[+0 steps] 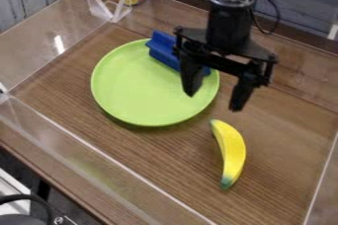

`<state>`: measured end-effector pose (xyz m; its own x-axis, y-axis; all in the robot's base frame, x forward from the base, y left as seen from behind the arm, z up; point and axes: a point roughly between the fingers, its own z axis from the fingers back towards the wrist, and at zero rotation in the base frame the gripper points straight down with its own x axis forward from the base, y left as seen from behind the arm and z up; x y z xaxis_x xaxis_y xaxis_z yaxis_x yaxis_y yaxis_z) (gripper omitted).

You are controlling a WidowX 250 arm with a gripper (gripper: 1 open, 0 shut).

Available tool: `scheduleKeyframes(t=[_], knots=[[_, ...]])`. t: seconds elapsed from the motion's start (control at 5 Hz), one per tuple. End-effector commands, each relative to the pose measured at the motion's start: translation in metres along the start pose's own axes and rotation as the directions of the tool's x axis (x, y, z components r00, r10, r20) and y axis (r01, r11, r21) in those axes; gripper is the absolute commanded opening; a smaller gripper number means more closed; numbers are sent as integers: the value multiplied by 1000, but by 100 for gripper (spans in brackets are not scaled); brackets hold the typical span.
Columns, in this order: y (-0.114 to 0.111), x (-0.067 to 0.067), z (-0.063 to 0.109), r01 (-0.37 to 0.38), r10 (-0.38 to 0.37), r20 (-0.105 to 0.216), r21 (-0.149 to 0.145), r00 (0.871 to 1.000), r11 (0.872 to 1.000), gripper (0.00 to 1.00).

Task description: Put the banana in the green plate

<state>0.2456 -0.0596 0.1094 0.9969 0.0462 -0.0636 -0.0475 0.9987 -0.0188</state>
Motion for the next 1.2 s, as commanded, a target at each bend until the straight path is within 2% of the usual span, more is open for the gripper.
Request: scheduleKeyframes(t=[0.0, 0.4, 0.6, 1.0], knots=[[-12, -3, 5, -7, 8, 61, -17, 998, 1000, 100], [-26, -8, -18, -18, 20, 98, -21, 995, 1000, 100], [-27, -8, -31, -21, 23, 103, -23, 994, 1000, 100], [-29, -9, -45, -23, 25, 92, -21, 995, 999, 100]])
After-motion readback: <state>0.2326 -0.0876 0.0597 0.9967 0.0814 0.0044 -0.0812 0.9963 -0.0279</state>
